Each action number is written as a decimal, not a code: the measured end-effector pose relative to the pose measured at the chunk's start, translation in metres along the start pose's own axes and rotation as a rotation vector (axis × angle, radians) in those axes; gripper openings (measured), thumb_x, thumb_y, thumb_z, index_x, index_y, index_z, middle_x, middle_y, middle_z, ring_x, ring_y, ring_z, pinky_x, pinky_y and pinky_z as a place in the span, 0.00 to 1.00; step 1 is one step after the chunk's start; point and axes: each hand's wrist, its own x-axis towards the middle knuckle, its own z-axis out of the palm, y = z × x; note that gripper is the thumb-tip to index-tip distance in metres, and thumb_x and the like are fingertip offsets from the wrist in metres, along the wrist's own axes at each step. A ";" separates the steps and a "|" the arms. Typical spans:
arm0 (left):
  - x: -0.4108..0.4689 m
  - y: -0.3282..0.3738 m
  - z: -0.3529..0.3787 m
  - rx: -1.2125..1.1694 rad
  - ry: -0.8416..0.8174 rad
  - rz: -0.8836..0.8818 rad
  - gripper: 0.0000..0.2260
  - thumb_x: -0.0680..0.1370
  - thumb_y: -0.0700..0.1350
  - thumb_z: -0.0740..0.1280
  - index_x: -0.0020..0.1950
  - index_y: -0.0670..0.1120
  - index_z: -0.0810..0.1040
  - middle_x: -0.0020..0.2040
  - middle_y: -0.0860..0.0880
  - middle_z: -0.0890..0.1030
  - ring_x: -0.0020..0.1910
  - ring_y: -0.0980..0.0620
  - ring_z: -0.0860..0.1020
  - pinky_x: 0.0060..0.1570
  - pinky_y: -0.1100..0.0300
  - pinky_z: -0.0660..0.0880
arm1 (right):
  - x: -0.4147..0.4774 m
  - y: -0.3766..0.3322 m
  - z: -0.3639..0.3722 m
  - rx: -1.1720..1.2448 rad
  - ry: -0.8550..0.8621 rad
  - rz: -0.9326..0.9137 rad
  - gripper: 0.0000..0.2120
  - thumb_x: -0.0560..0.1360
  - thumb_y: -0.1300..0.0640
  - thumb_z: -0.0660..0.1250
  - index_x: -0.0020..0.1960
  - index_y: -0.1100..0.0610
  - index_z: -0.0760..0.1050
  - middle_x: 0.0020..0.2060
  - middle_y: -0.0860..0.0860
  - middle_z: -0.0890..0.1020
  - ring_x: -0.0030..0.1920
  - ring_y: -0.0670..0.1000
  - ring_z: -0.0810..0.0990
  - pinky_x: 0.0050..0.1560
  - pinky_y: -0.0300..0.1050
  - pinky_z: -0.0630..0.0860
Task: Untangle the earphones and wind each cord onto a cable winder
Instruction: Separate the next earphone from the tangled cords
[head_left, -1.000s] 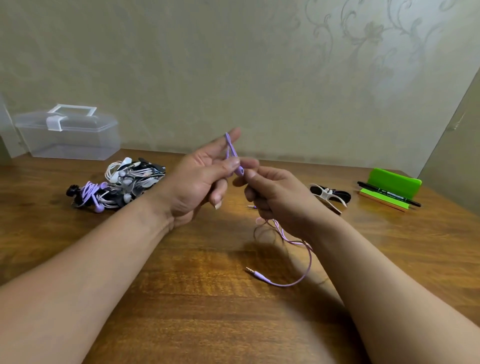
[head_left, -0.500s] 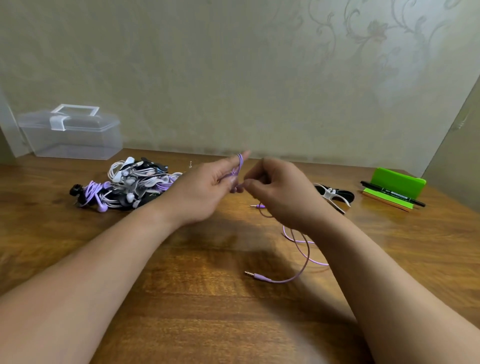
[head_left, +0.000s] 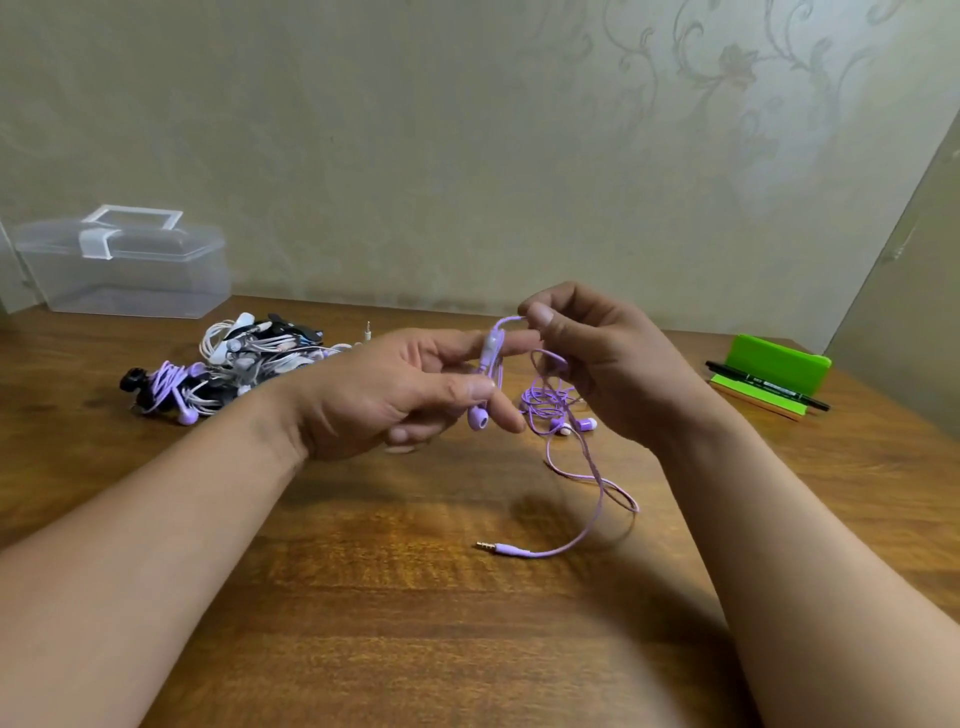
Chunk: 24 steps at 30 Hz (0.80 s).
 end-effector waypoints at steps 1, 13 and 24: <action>-0.001 0.002 -0.001 -0.042 0.019 0.007 0.21 0.81 0.41 0.64 0.73 0.55 0.77 0.54 0.38 0.85 0.20 0.58 0.60 0.20 0.65 0.58 | 0.000 0.002 -0.001 0.037 -0.005 0.025 0.03 0.77 0.55 0.74 0.45 0.53 0.84 0.41 0.53 0.79 0.38 0.51 0.70 0.41 0.41 0.73; 0.000 0.002 -0.012 -0.344 0.167 0.098 0.20 0.81 0.42 0.62 0.73 0.50 0.77 0.50 0.44 0.86 0.19 0.59 0.57 0.21 0.63 0.52 | -0.006 0.008 0.028 0.289 -0.148 0.173 0.07 0.83 0.59 0.63 0.55 0.63 0.75 0.33 0.53 0.74 0.38 0.55 0.81 0.55 0.55 0.82; 0.017 -0.015 -0.005 0.168 0.528 0.105 0.21 0.85 0.37 0.62 0.77 0.51 0.70 0.57 0.44 0.86 0.26 0.63 0.76 0.32 0.71 0.76 | -0.011 0.012 0.045 -0.446 -0.103 0.163 0.11 0.85 0.53 0.65 0.56 0.57 0.84 0.31 0.49 0.76 0.29 0.48 0.74 0.48 0.62 0.82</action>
